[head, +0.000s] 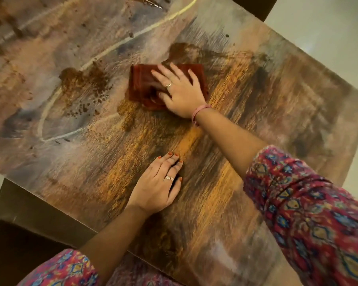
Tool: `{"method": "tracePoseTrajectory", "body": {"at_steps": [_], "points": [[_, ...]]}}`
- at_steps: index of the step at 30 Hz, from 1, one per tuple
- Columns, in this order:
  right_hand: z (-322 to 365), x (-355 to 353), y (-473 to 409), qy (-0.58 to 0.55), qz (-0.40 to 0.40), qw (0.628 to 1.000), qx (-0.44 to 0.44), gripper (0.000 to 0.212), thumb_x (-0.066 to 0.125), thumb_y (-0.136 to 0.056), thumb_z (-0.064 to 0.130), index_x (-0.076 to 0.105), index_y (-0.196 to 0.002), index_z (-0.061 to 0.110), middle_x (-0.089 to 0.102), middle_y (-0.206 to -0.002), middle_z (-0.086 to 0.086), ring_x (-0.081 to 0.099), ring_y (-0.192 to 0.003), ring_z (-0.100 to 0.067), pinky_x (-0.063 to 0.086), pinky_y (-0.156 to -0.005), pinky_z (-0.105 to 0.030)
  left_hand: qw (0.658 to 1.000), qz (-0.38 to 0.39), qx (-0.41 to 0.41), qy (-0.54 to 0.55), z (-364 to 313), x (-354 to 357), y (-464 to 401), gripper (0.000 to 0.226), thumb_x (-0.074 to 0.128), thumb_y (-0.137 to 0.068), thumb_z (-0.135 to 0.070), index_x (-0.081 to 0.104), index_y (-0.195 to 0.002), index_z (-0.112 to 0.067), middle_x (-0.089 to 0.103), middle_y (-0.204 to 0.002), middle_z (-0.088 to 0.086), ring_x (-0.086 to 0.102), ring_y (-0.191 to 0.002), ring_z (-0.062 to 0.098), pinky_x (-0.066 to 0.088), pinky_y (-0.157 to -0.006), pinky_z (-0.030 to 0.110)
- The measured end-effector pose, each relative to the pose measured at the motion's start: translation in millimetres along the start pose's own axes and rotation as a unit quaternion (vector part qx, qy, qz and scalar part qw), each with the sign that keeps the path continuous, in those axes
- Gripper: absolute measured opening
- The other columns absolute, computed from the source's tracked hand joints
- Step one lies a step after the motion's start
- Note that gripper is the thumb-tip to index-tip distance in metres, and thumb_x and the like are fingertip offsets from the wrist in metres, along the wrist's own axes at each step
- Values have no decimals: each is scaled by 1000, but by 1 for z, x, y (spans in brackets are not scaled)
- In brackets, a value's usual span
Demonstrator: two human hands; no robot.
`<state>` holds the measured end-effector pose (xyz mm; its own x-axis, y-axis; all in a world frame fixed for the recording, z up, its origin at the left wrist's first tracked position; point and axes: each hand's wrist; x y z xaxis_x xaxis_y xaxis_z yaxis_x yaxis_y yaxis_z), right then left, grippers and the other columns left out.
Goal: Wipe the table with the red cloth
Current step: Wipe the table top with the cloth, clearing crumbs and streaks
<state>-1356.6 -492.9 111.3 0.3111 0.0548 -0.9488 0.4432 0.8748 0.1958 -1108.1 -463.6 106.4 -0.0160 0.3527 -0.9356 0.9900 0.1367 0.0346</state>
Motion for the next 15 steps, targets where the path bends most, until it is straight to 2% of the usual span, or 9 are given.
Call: {"method": "tracePoseTrajectory", "body": {"at_steps": [2,4,8,12,15], "points": [[-40,-18,-23,-22,-21,994,101,58,38,-95,42,20,-149,38,16,-159,12,11,-146,-16,8,-115,-51,1000,-1,3,5,1,0,0,43,45,-94,-34,60,-125,-8,57,-131,11,50,-127,26,28,-113,36],[-92,-33,-31,-49,-60,974,214,57,36,-95,41,21,-150,35,17,-159,9,12,-146,-18,7,-115,-53,1000,-5,3,7,0,-1,-3,42,45,-94,-34,62,-122,-8,60,-127,11,53,-122,26,29,-111,36],[-181,-47,16,-95,-109,893,426,57,33,-96,40,19,-151,33,15,-159,6,9,-146,-22,4,-115,-54,999,-30,-1,19,-1,-5,-28,41,46,-93,-31,60,-121,-6,60,-122,13,55,-115,28,31,-109,38],[-182,-32,84,-100,-152,841,510,55,32,-99,38,19,-151,30,13,-160,5,7,-147,-21,5,-115,-56,999,-33,-10,17,5,-14,-75,45,45,-92,-31,56,-126,-3,56,-126,15,51,-120,30,31,-111,42],[-149,-11,126,-63,-185,828,526,55,36,-99,36,22,-151,28,16,-160,4,11,-147,-22,8,-114,-55,999,-14,-21,20,16,-21,-111,48,48,-91,-31,53,-129,-1,54,-129,18,50,-123,32,27,-111,44]]}}
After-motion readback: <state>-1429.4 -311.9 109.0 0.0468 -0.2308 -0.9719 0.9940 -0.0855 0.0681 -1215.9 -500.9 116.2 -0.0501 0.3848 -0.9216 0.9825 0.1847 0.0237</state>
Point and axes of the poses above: each hand's wrist, its own y-axis away from the middle knuckle, its own x-axis out of the palm, z = x × y
